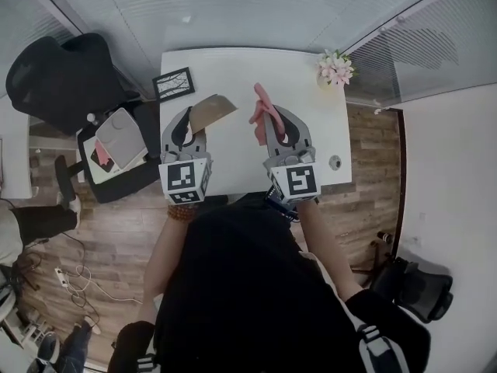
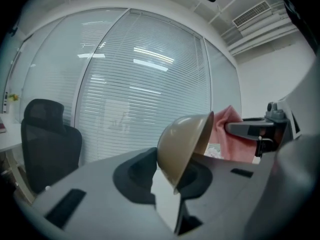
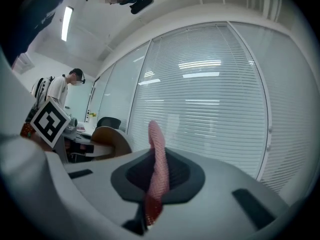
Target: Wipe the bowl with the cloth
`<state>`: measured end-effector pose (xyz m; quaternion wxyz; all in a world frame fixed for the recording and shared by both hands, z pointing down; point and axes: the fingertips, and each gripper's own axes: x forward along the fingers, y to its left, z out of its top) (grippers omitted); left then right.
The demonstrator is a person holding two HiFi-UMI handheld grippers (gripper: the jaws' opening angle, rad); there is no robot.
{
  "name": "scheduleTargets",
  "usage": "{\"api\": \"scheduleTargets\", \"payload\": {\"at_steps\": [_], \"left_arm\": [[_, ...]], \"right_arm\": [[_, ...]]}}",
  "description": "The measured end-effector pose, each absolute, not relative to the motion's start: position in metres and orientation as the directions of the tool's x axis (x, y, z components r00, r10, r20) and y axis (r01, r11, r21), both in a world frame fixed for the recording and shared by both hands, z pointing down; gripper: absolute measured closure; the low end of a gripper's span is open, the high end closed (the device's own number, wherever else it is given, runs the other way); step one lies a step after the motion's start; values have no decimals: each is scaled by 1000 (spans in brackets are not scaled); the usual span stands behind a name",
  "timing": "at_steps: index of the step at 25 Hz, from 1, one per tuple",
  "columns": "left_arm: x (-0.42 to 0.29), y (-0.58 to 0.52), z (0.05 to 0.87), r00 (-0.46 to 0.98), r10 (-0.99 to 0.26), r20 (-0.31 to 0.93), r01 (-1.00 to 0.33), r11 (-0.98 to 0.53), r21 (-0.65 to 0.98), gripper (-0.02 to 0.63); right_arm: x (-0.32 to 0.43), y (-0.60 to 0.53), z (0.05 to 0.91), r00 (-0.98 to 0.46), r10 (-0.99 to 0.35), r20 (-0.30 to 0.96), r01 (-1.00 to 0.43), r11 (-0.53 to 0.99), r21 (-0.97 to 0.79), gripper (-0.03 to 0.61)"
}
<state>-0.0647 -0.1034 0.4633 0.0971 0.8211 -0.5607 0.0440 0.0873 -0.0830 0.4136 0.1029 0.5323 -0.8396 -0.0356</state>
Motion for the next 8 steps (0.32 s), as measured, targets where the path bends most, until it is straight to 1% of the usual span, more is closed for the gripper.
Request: {"api": "scheduleTargets", "payload": {"at_steps": [8], "left_arm": [[-108, -70, 470, 292, -932, 215, -955, -273, 114, 557]], "right_arm": [[76, -67, 419, -429, -890, 155, -872, 453, 188, 568]]}}
